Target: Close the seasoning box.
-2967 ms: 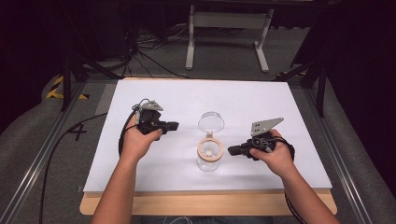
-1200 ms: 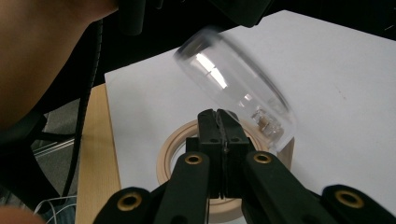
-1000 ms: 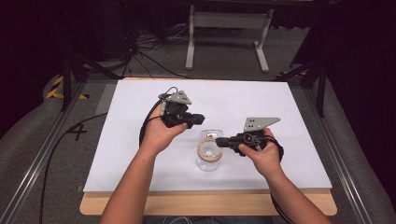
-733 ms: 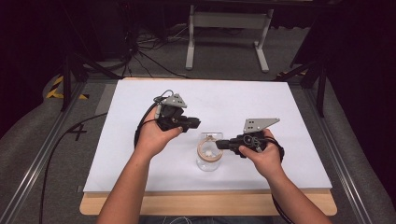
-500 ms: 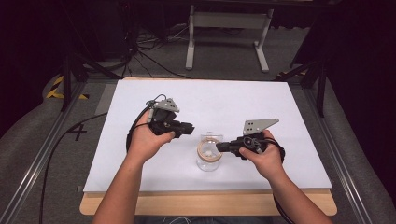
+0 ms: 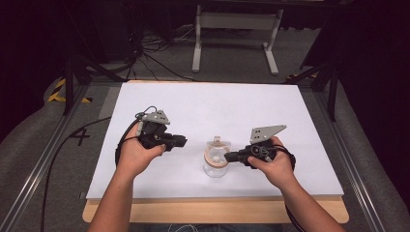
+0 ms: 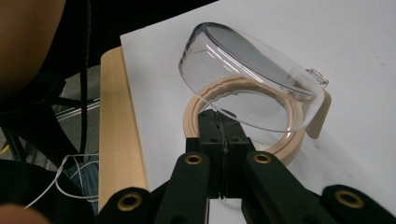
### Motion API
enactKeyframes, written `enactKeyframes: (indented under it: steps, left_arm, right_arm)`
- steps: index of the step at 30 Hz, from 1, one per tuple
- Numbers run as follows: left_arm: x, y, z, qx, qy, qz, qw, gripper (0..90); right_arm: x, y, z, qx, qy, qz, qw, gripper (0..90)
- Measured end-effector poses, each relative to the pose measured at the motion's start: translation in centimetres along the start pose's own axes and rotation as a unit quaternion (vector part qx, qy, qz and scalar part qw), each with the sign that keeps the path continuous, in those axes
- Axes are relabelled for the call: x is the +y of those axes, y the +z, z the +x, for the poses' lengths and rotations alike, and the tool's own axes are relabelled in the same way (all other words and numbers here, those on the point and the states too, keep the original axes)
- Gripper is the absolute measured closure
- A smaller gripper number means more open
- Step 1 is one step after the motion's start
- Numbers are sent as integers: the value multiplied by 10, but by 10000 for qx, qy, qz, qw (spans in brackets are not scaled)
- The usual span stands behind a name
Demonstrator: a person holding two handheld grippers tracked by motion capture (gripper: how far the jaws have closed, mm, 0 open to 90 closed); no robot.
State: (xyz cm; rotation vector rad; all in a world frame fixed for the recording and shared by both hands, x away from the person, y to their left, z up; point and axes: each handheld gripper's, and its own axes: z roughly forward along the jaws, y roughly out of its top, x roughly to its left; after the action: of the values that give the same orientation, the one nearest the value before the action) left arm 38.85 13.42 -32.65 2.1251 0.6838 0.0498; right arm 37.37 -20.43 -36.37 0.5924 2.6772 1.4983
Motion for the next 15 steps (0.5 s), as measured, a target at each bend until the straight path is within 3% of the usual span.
enactKeyframes:
  steps: [15]
  left_arm:
    - [-7, 5, 3, -11, -78, 165, 9998, 815]
  right_arm:
    - [-5, 2, 2, 71, -55, 375, 9993, 900]
